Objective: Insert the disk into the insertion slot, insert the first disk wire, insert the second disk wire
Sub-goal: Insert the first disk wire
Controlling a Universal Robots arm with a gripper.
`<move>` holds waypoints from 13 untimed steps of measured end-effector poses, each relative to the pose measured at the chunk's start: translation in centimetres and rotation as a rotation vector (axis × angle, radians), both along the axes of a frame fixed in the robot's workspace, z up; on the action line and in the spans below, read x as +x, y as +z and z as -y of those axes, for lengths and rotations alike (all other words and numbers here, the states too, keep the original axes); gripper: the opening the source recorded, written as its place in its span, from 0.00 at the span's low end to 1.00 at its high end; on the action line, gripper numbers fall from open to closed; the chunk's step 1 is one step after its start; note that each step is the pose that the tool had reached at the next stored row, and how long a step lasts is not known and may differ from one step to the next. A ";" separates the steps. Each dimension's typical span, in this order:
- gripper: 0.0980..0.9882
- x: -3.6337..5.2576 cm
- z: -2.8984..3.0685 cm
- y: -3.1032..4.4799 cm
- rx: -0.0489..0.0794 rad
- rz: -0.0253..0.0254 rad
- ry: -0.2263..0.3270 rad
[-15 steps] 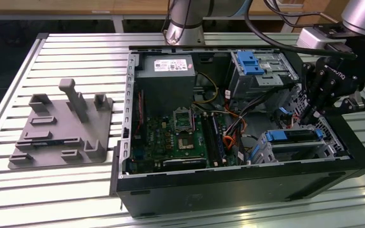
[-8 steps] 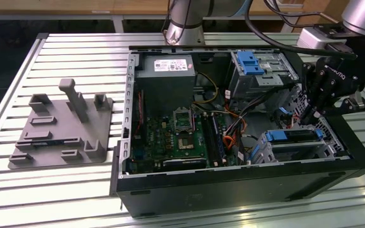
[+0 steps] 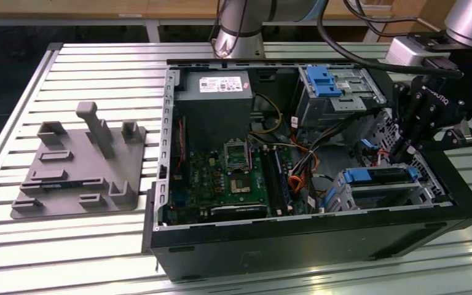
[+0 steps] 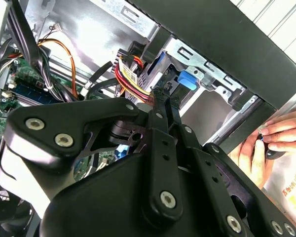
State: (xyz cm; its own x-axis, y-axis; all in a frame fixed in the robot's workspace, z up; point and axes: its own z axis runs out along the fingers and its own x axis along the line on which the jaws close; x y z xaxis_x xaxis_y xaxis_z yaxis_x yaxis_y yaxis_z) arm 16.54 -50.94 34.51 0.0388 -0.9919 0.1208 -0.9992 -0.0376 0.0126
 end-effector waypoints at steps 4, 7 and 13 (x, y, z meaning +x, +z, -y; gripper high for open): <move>0.07 0.01 0.11 -0.05 0.000 0.0000 -0.008; 0.07 0.02 0.17 -0.07 0.000 -0.0001 -0.014; 0.07 0.02 0.18 -0.08 0.000 -0.0002 -0.016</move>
State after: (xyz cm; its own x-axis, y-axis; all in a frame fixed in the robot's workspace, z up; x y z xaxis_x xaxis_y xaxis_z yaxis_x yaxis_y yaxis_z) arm 16.56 -51.12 34.43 0.0234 -0.9924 0.1208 -0.9997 -0.0221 0.0128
